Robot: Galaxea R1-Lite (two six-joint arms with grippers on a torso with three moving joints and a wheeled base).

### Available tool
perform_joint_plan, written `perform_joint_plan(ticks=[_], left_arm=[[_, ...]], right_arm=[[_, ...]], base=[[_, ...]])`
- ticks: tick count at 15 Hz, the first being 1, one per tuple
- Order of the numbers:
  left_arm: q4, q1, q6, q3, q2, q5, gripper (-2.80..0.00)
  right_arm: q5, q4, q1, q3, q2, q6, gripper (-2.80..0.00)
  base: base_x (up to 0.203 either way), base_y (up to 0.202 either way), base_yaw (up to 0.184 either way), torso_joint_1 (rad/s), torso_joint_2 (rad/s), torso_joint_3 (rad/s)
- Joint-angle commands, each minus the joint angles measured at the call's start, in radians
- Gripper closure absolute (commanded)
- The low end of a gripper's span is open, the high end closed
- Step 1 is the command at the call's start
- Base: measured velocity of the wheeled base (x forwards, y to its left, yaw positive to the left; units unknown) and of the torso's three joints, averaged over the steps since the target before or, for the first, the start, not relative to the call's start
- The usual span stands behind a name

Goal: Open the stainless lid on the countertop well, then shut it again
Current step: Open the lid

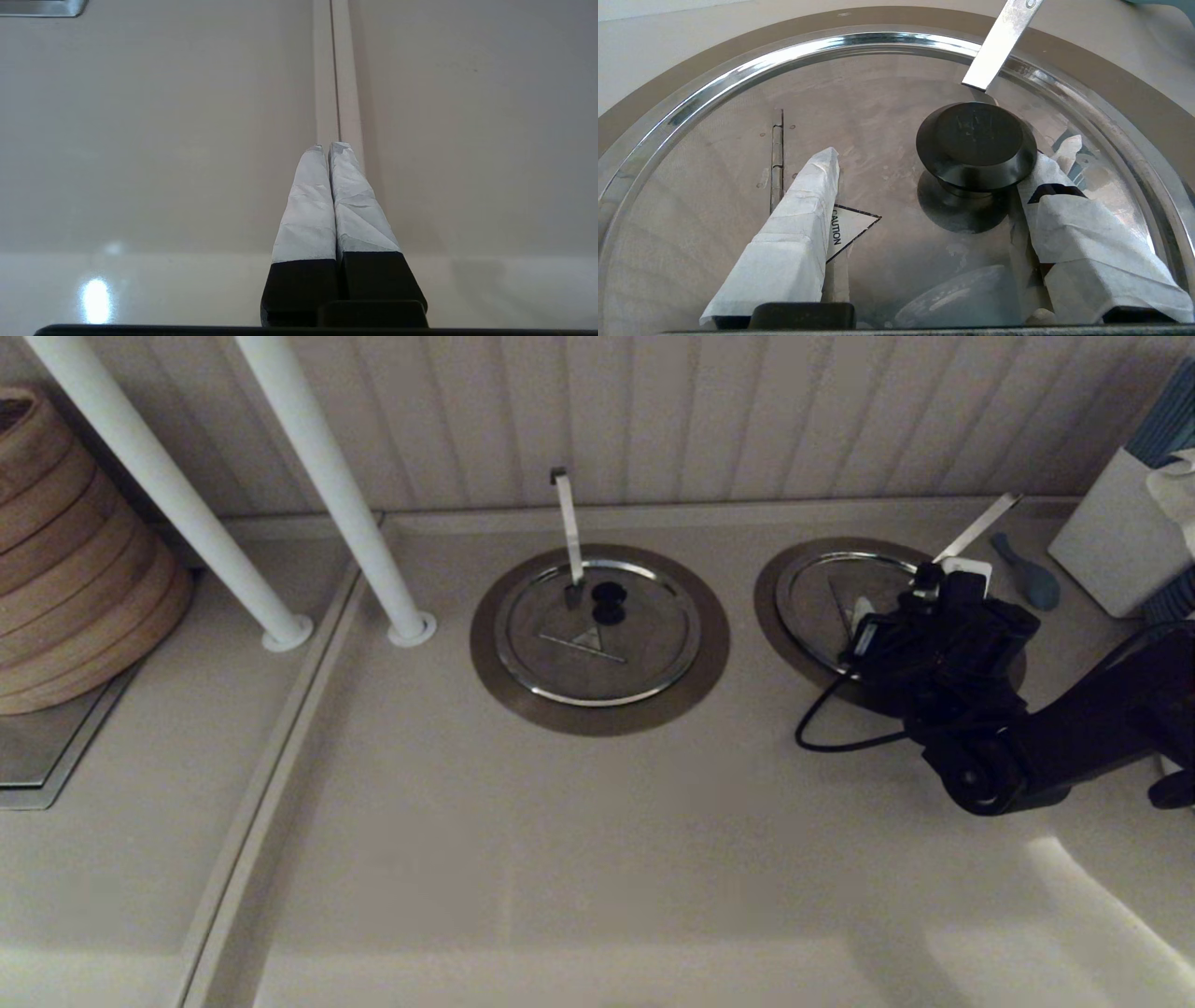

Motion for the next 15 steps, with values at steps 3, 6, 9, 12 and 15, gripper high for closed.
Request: perform_joint_plan(ticks=[3, 6, 9, 12, 15], left_arm=[[0.000, 0.000, -0.001, 0.000, 0.000, 0.000, 0.00], [0.000, 0.000, -0.001, 0.000, 0.000, 0.000, 0.00], [0.000, 0.000, -0.001, 0.000, 0.000, 0.000, 0.00], [0.000, 0.000, -0.001, 0.000, 0.000, 0.000, 0.00], [0.000, 0.000, -0.001, 0.000, 0.000, 0.000, 0.00]], right_arm=[[0.000, -0.005, -0.007, -0.003, 0.001, 0.000, -2.80], [0.000, -0.005, -0.005, -0.001, -0.027, 0.000, -2.80], [0.000, -0.005, -0.005, 0.002, -0.042, 0.000, -2.80], [-0.003, -0.005, -0.005, 0.002, -0.043, -0.016, -2.80], [-0.003, -0.005, -0.005, 0.004, -0.043, -0.016, -2.80]], base=[[0.000, 0.000, 0.000, 0.000, 0.00, 0.000], [0.000, 0.000, 0.000, 0.000, 0.00, 0.000], [0.000, 0.000, 0.000, 0.000, 0.00, 0.000], [0.000, 0.000, 0.000, 0.000, 0.00, 0.000], [0.000, 0.000, 0.000, 0.000, 0.00, 0.000]])
